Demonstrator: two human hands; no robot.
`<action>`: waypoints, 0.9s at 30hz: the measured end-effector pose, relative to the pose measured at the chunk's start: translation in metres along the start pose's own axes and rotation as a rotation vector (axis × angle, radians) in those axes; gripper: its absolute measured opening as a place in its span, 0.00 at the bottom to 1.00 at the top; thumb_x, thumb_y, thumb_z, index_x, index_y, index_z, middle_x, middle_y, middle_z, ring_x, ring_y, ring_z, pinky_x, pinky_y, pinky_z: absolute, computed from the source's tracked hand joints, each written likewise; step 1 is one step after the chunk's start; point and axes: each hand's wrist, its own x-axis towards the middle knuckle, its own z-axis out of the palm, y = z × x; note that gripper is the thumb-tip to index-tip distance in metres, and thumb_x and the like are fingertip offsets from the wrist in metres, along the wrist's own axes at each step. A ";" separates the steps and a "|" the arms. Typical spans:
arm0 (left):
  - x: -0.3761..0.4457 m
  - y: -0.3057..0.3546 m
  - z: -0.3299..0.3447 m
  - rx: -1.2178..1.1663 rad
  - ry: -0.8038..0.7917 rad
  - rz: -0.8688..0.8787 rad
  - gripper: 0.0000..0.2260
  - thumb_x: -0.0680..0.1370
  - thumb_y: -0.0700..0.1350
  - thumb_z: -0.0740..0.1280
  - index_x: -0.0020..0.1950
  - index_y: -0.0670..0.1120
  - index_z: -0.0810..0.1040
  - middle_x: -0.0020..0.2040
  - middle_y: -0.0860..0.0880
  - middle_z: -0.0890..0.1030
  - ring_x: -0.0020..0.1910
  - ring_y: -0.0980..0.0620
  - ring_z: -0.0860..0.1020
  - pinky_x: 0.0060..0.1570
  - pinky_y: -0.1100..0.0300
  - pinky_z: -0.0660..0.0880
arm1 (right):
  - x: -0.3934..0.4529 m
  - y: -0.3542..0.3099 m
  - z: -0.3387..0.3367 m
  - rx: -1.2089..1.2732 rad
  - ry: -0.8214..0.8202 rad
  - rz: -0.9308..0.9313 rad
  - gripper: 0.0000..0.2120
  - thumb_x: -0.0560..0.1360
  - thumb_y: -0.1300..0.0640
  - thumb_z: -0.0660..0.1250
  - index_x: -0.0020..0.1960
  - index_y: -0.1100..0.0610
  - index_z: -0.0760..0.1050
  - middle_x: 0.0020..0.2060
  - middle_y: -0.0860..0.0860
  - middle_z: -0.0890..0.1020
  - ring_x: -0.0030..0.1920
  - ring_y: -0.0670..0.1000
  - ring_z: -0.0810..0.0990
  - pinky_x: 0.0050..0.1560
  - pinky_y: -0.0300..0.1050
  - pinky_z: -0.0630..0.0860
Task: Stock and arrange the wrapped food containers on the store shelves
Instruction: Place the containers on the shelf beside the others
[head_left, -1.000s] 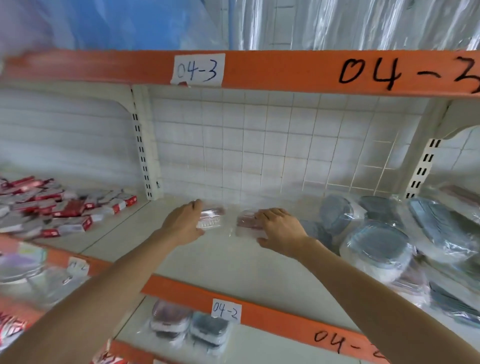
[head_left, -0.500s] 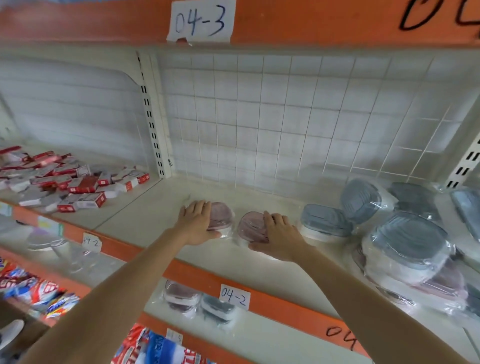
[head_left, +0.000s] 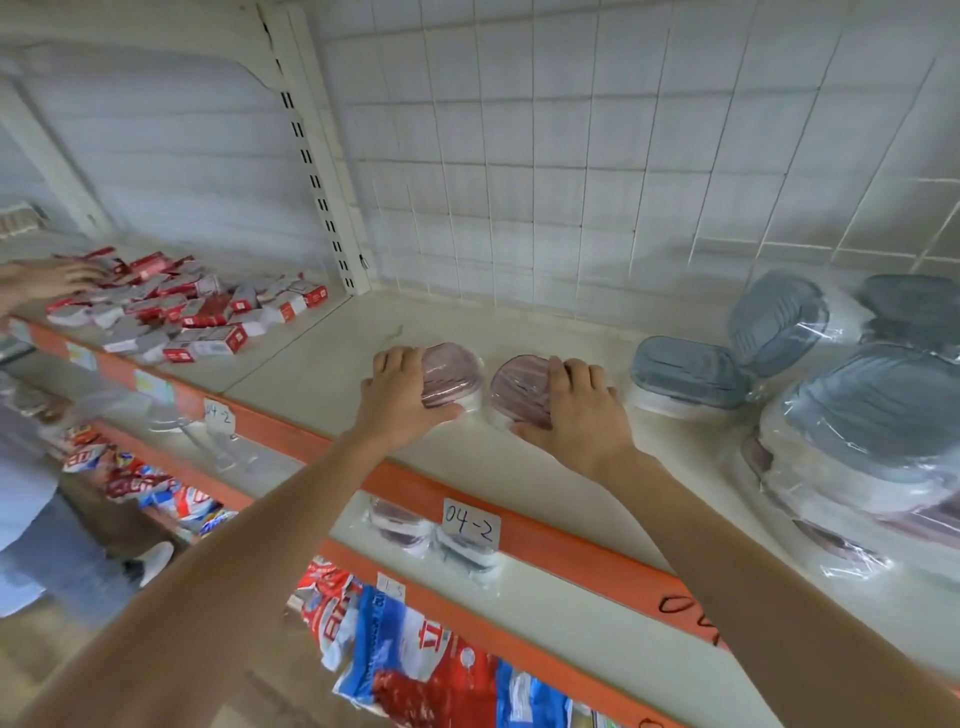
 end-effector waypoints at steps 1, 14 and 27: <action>-0.009 0.003 -0.001 -0.016 0.058 -0.024 0.41 0.64 0.62 0.75 0.69 0.44 0.64 0.66 0.46 0.66 0.66 0.45 0.62 0.58 0.46 0.67 | -0.003 -0.001 -0.002 0.023 -0.001 0.010 0.44 0.71 0.34 0.63 0.74 0.59 0.52 0.67 0.55 0.64 0.66 0.57 0.62 0.63 0.52 0.64; -0.132 -0.020 -0.067 0.029 0.302 0.130 0.43 0.62 0.62 0.76 0.70 0.44 0.65 0.64 0.45 0.68 0.63 0.45 0.64 0.58 0.49 0.65 | -0.111 -0.073 -0.057 -0.003 0.142 -0.047 0.47 0.67 0.38 0.70 0.75 0.57 0.52 0.67 0.53 0.63 0.67 0.55 0.60 0.65 0.50 0.59; -0.305 -0.086 -0.051 0.026 -0.350 0.296 0.41 0.67 0.59 0.74 0.74 0.48 0.59 0.73 0.46 0.60 0.71 0.44 0.57 0.66 0.42 0.64 | -0.306 -0.130 -0.013 -0.206 -0.214 0.015 0.43 0.65 0.36 0.69 0.73 0.51 0.55 0.65 0.51 0.65 0.66 0.54 0.62 0.65 0.53 0.61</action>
